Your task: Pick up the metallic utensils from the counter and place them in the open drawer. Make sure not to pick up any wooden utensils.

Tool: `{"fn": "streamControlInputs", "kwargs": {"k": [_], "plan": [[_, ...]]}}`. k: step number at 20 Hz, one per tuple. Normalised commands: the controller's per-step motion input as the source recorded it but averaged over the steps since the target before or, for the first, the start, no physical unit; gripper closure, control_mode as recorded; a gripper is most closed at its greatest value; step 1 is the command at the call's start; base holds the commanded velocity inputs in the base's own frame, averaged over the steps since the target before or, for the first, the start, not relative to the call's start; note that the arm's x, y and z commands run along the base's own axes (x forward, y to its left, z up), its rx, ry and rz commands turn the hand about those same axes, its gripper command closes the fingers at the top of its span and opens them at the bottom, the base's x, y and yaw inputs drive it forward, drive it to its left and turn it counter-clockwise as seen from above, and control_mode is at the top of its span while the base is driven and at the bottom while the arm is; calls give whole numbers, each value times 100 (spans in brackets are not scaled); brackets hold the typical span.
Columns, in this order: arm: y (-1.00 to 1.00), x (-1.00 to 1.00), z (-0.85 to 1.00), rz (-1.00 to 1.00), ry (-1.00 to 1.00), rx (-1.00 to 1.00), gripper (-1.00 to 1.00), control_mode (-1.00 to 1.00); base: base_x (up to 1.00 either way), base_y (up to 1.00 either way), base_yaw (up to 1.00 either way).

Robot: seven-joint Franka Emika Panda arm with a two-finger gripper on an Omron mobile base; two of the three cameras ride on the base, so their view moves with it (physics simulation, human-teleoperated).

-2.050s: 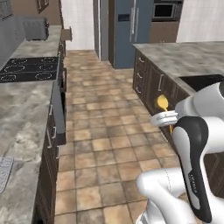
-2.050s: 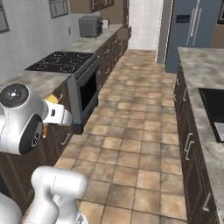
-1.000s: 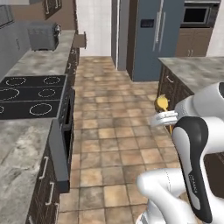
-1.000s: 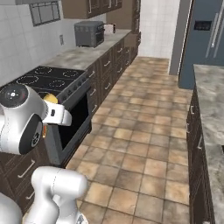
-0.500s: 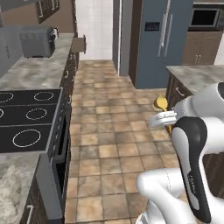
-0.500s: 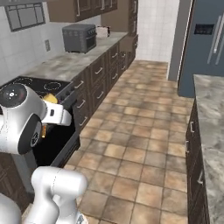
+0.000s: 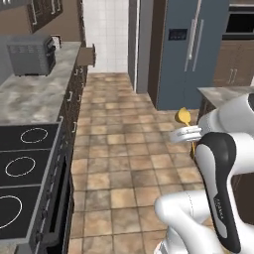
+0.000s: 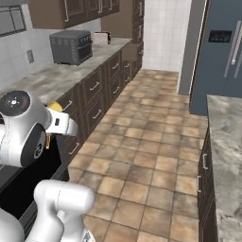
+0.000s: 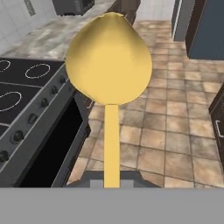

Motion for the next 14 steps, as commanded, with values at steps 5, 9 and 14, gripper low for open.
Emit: {"fn": "streamControlInputs", "kwargs": {"k": [5,9,14], "plan": [[0,0,0,0,0,0,100,100,95,0,0],[0,0,0,0,0,0,100,100,77,0,0],[0,0,0,0,0,0,100,100,76,0,0]]}}
